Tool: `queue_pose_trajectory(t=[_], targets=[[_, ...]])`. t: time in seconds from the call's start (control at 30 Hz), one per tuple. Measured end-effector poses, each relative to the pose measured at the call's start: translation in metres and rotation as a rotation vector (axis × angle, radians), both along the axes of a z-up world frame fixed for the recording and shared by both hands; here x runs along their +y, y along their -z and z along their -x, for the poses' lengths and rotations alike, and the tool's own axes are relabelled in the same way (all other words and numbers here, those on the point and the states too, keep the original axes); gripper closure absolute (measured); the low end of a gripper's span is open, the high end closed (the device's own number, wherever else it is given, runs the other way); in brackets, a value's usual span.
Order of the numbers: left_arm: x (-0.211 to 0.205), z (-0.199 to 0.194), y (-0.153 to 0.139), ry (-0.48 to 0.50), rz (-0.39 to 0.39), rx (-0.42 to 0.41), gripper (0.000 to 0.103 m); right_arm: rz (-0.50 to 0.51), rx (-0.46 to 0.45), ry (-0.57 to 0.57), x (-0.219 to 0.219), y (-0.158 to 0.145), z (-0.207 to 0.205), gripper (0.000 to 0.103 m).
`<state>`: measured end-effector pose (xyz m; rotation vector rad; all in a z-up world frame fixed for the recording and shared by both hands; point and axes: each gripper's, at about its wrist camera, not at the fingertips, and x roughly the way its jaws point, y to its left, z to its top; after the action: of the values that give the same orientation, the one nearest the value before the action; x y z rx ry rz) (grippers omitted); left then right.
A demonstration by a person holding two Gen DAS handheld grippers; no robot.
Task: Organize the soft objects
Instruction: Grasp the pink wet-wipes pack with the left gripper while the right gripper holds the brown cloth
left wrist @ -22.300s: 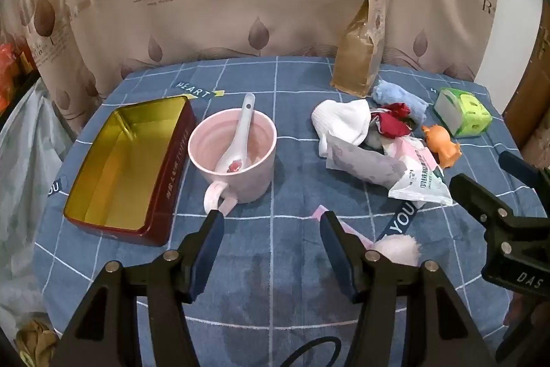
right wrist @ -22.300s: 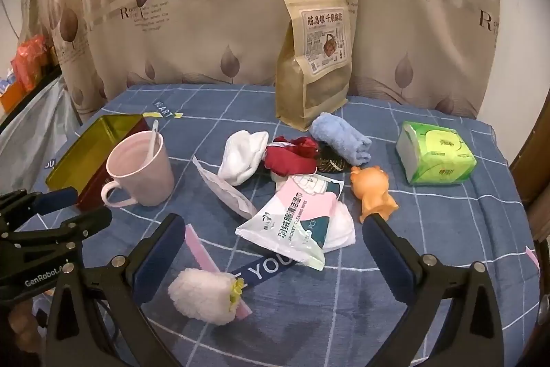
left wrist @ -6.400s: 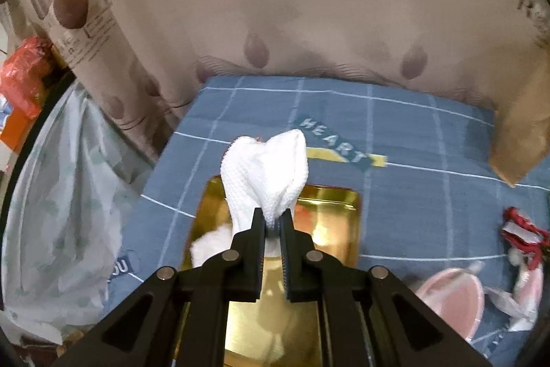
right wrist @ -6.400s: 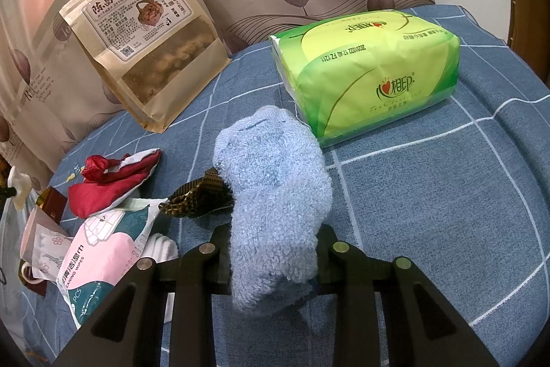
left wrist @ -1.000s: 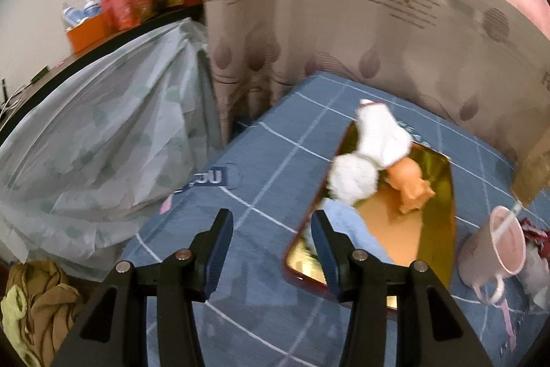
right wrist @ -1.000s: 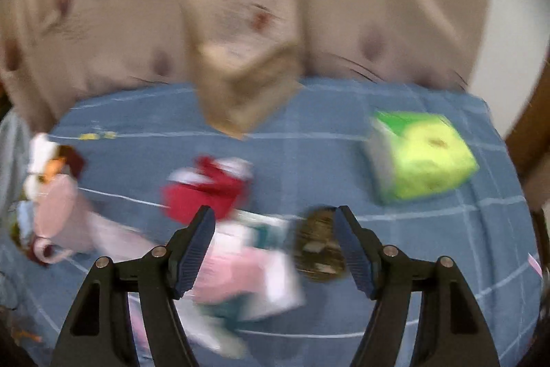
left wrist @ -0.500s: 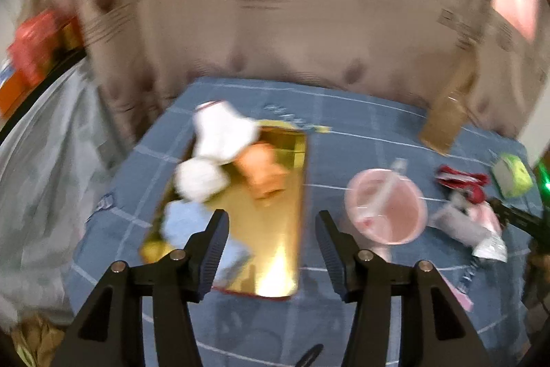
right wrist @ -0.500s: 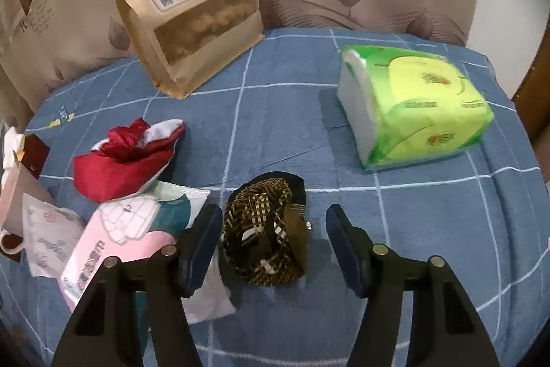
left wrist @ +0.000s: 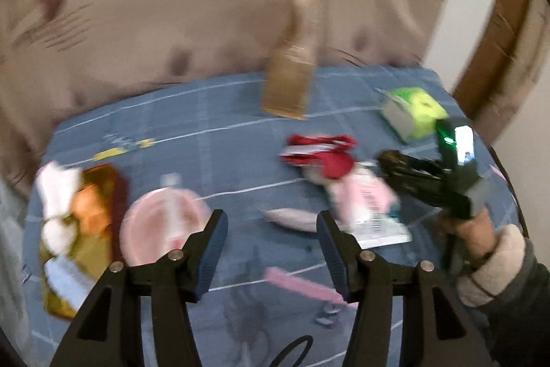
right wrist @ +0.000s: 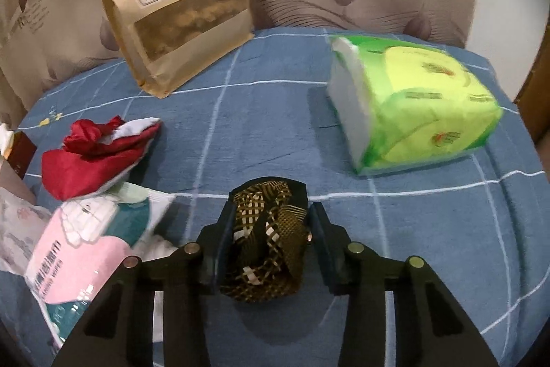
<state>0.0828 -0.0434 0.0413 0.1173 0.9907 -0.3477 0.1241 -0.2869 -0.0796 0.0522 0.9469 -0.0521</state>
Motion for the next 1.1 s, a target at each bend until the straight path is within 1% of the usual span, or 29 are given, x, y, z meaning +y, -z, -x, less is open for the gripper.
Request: queue_pose_trajectory(t=[0.1, 0.17, 0.23, 0.3, 0.4, 0.5, 0.6, 0.7, 0.8, 0.87, 0.93, 1.1], targets=[[-0.037, -0.005, 0.006, 0.079, 0.009, 0.044, 0.046, 0.000, -0.007, 0.029, -0.012, 0.000, 0.007, 0.064], [-0.053, -0.006, 0.011, 0.117, 0.018, 0.076, 0.042, -0.013, -0.013, 0.040, -0.021, 0.001, 0.014, 0.065], [-0.072, -0.010, 0.017, 0.156, 0.026, 0.126, 0.039, -0.032, -0.030, 0.039, -0.027, 0.002, 0.019, 0.064], [-0.086, -0.016, 0.024, 0.184, 0.034, 0.177, 0.039, -0.033, -0.043, 0.037, -0.027, 0.003, 0.022, 0.064], [-0.104, -0.027, 0.032, 0.198, 0.033, 0.229, 0.038, -0.022, -0.045, 0.034, -0.025, 0.004, 0.021, 0.063], [-0.116, -0.039, 0.043, 0.191, 0.029, 0.296, 0.037, -0.034, -0.047, 0.032, -0.026, 0.004, 0.021, 0.062], [-0.126, -0.049, 0.058, 0.174, -0.001, 0.349, 0.036, -0.054, -0.051, 0.032, -0.028, 0.004, 0.021, 0.061], [-0.137, -0.055, 0.071, 0.167, -0.047, 0.369, 0.036, -0.065, -0.053, 0.030, -0.029, 0.004, 0.020, 0.061], [-0.141, -0.060, 0.081, 0.163, -0.076, 0.380, 0.036, -0.072, -0.054, 0.028, -0.029, 0.004, 0.020, 0.060], [-0.143, -0.065, 0.087, 0.156, -0.097, 0.376, 0.036, -0.079, -0.055, 0.026, -0.031, 0.004, 0.020, 0.059], [-0.143, -0.067, 0.092, 0.138, -0.117, 0.366, 0.033, -0.085, -0.056, 0.026, -0.031, 0.004, 0.020, 0.059], [-0.138, -0.076, 0.108, 0.105, -0.121, 0.380, 0.033, -0.087, -0.057, 0.025, -0.032, 0.004, 0.020, 0.059]])
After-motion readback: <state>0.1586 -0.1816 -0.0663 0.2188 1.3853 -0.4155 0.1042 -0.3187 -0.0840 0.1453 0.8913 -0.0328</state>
